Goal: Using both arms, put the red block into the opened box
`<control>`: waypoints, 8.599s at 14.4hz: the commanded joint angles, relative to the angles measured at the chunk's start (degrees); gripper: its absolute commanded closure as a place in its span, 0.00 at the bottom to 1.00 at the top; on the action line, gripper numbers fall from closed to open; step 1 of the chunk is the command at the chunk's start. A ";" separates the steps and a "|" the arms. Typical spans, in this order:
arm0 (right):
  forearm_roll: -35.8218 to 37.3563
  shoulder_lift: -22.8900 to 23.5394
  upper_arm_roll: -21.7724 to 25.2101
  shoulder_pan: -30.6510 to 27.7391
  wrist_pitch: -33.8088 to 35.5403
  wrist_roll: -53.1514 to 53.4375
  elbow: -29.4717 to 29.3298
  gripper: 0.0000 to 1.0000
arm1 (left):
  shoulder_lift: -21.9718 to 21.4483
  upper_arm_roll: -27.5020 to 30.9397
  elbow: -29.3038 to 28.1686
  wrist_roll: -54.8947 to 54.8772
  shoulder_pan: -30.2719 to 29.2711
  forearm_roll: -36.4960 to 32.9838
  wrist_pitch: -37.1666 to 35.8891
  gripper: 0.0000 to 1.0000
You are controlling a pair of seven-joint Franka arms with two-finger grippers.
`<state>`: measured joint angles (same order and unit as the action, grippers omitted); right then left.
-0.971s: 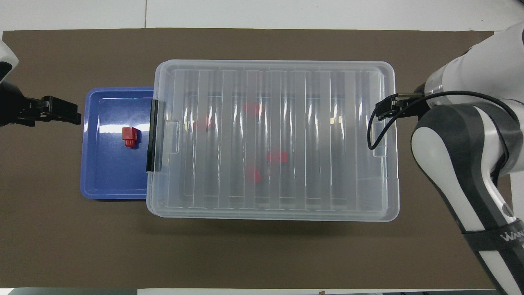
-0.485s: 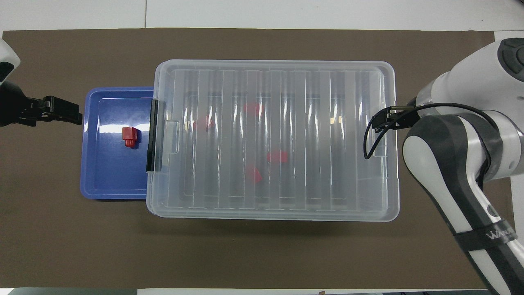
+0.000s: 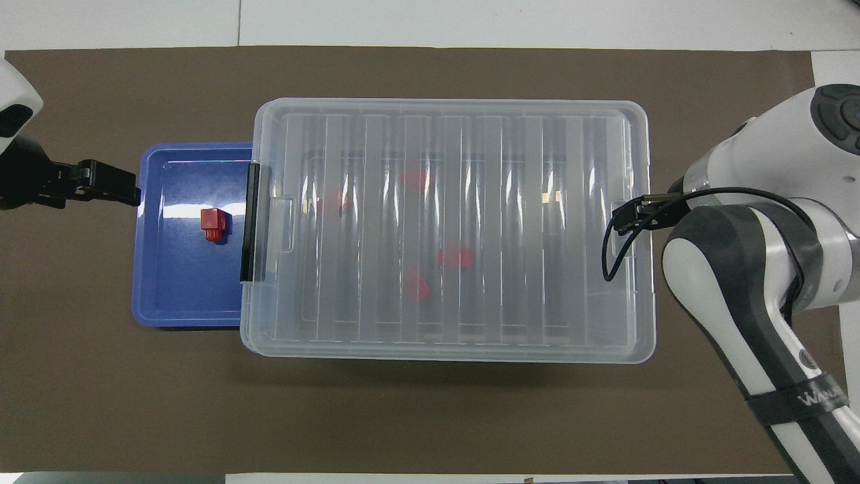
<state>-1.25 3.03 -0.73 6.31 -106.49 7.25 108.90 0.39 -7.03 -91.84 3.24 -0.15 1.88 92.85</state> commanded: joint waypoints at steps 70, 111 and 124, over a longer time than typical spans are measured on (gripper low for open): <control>1.78 0.84 -0.41 -20.19 6.20 -28.08 -8.95 0.00 | 6.46 -1.50 -29.17 26.73 23.96 0.23 38.98 1.00; 2.05 1.54 0.29 -26.87 7.62 -37.92 -13.20 1.00 | -7.25 -0.97 -18.84 18.41 13.26 -1.35 15.55 0.00; 1.43 -0.48 -0.59 -20.20 -3.46 -24.84 -0.26 1.00 | -1.97 -0.88 -1.24 6.87 2.17 -1.26 1.02 0.00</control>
<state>0.34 4.70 -1.01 -13.72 -108.79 -19.22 106.11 -2.25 -7.44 -94.51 10.72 2.60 1.25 96.26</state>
